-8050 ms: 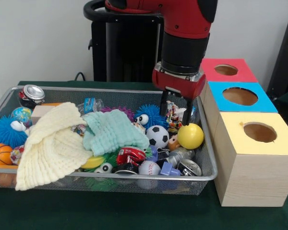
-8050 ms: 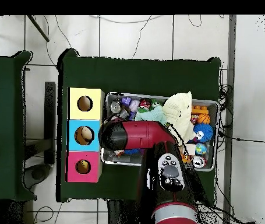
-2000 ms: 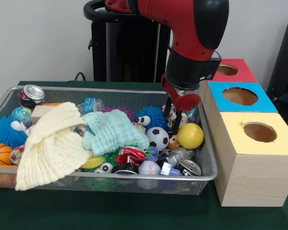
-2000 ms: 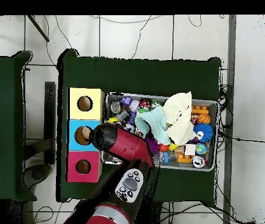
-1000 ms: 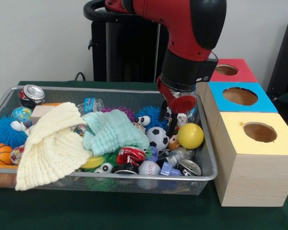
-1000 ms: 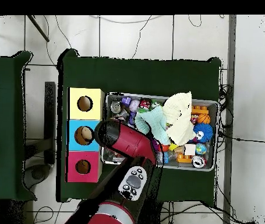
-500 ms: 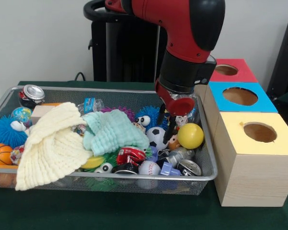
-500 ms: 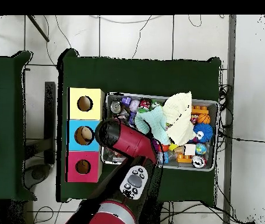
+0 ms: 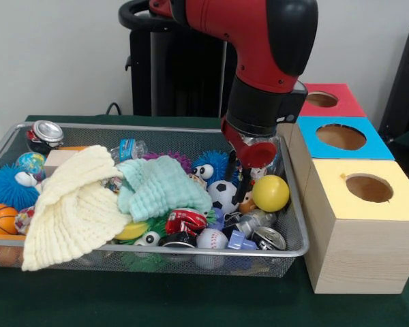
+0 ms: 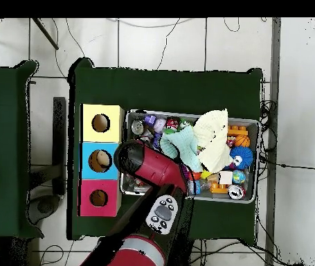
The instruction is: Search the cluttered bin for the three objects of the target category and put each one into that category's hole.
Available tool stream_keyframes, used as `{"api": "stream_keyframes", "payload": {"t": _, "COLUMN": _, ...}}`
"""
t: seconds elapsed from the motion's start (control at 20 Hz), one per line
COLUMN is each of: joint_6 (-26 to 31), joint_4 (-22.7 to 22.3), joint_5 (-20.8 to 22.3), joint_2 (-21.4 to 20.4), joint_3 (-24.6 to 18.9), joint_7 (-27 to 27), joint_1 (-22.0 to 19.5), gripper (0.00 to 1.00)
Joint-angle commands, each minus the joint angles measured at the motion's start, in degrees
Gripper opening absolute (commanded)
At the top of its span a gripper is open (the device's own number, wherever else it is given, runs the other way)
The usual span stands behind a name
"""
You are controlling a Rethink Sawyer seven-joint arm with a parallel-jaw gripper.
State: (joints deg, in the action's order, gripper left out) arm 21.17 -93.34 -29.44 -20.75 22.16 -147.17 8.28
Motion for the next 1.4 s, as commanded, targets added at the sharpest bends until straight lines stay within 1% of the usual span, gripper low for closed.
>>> {"api": "stream_keyframes", "payload": {"t": 0.05, "joint_6": -2.33, "joint_4": -2.60, "joint_5": -0.16, "joint_2": 0.76, "joint_3": -7.63, "joint_7": -6.63, "joint_1": -1.35, "gripper": 1.00}}
{"api": "stream_keyframes", "payload": {"t": 0.3, "joint_6": -2.86, "joint_4": -0.96, "joint_5": -0.14, "joint_2": 2.40, "joint_3": -8.01, "joint_7": -6.47, "joint_1": -1.66, "gripper": 1.00}}
{"api": "stream_keyframes", "payload": {"t": 0.4, "joint_6": -3.09, "joint_4": -1.11, "joint_5": 0.16, "joint_2": 2.42, "joint_3": -8.95, "joint_7": -5.46, "joint_1": -2.71, "gripper": 1.00}}
{"api": "stream_keyframes", "payload": {"t": 0.5, "joint_6": -2.96, "joint_4": -1.88, "joint_5": 0.75, "joint_2": 2.00, "joint_3": -8.93, "joint_7": -4.83, "joint_1": -2.90, "gripper": 1.00}}
{"api": "stream_keyframes", "payload": {"t": 0.6, "joint_6": -3.62, "joint_4": -2.49, "joint_5": 1.29, "joint_2": 1.79, "joint_3": -7.66, "joint_7": -5.45, "joint_1": -1.58, "gripper": 1.00}}
{"api": "stream_keyframes", "payload": {"t": 0.7, "joint_6": -3.12, "joint_4": -3.05, "joint_5": 1.08, "joint_2": 1.55, "joint_3": -7.09, "joint_7": -6.34, "joint_1": -0.44, "gripper": 1.00}}
{"api": "stream_keyframes", "payload": {"t": 0.85, "joint_6": -3.91, "joint_4": -3.44, "joint_5": 0.79, "joint_2": 1.75, "joint_3": -6.56, "joint_7": -7.42, "joint_1": 0.80, "gripper": 1.00}}
{"api": "stream_keyframes", "payload": {"t": 1.15, "joint_6": -8.31, "joint_4": -5.25, "joint_5": 0.82, "joint_2": 2.11, "joint_3": -8.73, "joint_7": -7.19, "joint_1": -0.32, "gripper": 1.00}}
{"api": "stream_keyframes", "payload": {"t": 1.3, "joint_6": -11.46, "joint_4": -7.00, "joint_5": 1.57, "joint_2": 1.61, "joint_3": -12.00, "joint_7": -5.89, "joint_1": -2.97, "gripper": 1.00}}
{"api": "stream_keyframes", "payload": {"t": 1.4, "joint_6": -12.27, "joint_4": -7.22, "joint_5": 1.85, "joint_2": 1.60, "joint_3": -12.81, "joint_7": -5.58, "joint_1": -3.59, "gripper": 1.00}}
